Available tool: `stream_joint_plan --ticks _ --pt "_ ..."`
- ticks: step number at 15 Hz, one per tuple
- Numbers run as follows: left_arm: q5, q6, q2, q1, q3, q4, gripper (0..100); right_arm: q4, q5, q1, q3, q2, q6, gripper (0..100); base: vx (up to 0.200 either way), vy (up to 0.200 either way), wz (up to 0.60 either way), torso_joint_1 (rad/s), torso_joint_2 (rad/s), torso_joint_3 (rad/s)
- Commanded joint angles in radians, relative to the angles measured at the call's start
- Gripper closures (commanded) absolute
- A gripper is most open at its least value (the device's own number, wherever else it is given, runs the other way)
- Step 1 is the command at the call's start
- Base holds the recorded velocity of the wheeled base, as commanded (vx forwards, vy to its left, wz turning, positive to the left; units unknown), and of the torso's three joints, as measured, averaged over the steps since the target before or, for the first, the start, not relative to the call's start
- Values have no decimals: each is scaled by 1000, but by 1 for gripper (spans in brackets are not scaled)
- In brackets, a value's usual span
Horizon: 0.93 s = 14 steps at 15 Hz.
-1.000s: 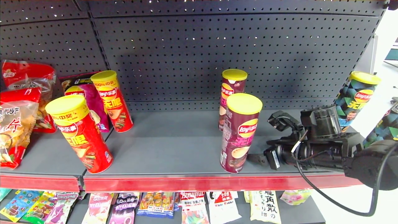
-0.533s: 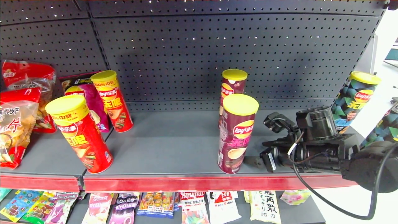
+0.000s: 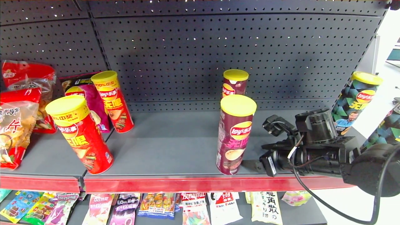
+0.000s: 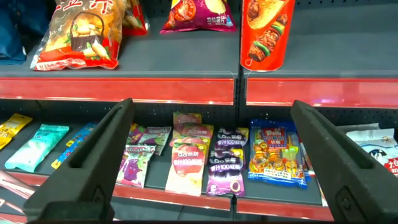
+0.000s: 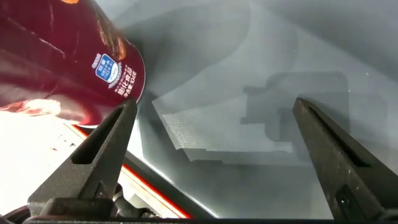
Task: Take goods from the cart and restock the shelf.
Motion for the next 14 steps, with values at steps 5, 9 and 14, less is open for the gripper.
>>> stream_joint_plan --ticks 5,9,14 --pt "1 0 0 0 0 0 0 -1 1 1 7 -3 0 0 0 0 0 0 0 0" --pt "1 0 0 0 0 0 0 -1 1 3 7 -3 0 0 0 0 0 0 0 0" --pt "1 0 0 0 0 0 0 -1 1 15 6 -4 1 0 0 0 0 0 0 0"
